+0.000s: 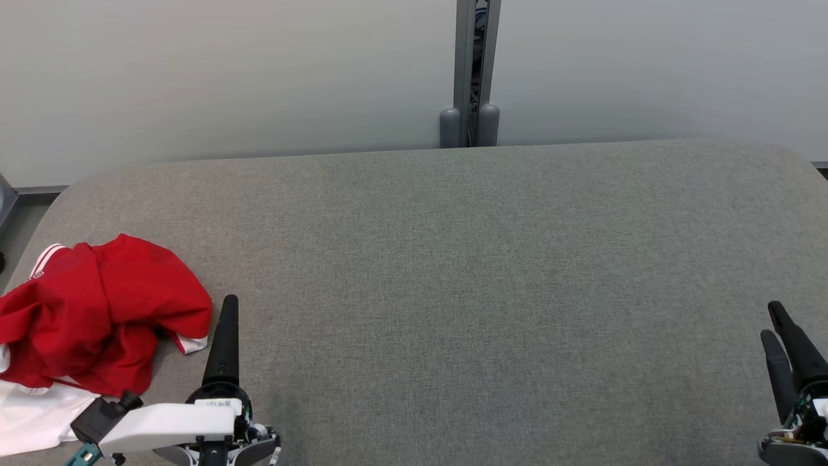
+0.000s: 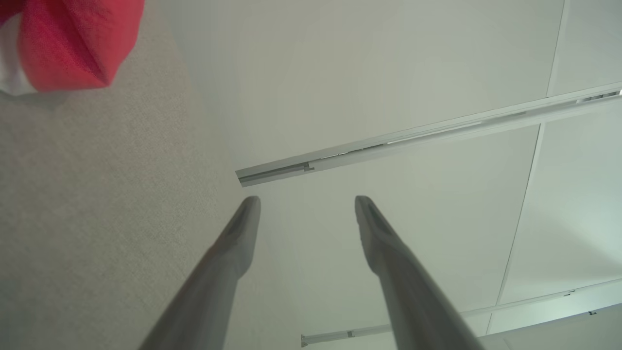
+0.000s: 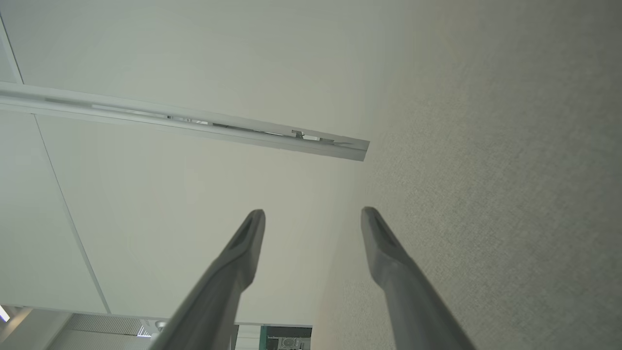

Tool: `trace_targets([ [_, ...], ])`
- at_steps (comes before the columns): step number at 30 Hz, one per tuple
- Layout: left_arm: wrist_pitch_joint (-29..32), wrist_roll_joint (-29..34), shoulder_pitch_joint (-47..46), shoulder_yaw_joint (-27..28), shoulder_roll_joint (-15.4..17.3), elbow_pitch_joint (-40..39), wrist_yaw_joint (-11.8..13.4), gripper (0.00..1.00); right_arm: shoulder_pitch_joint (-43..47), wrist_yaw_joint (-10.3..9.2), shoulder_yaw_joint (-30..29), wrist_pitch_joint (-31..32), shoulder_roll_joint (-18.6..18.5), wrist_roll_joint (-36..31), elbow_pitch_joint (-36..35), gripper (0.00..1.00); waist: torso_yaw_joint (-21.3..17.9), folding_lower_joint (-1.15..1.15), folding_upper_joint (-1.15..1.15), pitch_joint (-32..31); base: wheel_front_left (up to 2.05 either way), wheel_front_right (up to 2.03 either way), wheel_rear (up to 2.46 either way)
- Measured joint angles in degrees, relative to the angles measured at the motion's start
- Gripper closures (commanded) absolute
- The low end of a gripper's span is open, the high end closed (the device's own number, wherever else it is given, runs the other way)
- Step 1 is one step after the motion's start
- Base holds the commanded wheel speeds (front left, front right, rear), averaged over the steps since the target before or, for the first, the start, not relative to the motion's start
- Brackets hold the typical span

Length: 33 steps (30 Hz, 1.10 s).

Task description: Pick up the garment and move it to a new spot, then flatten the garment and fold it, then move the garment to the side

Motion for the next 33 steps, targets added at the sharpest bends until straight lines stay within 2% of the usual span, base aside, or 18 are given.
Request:
trace_targets([
  [2, -0.11, 1.51, -0.30, 0.30, 0.11, 0.09, -0.03, 0.00, -0.23, 0.00, 0.00, -0.14, 0.02, -1.69, -0.12, 0.00, 0.00, 0.00, 0.00, -0.01, 0.00, 0.00, 0.00],
  [17, -0.80, 22.48, -2.70, 1.13, 2.05, -0.55, 1.18, 0.00, -2.47, 0.01, -0.14, -2.66, 2.15, -29.97, -2.42, 0.00, 0.18, 0.00, 0.00, -0.16, 0.00, 0.00, 0.00],
  [24, -0.96, 30.95, -2.73, -0.21, 4.05, 0.56, 2.76, 0.00, -2.47, 0.01, 0.40, -3.68, 3.34, -39.57, -2.14, 0.00, 0.15, 0.00, 0.00, -0.41, 0.00, 0.00, 0.00],
  [33, 0.13, 40.29, -3.13, -1.55, 6.08, 1.37, 4.79, 0.00, -2.72, 0.01, 1.05, -5.01, 4.87, -48.86, 0.12, 0.00, 0.10, 0.00, 0.00, -0.50, 0.00, 0.00, 0.00],
])
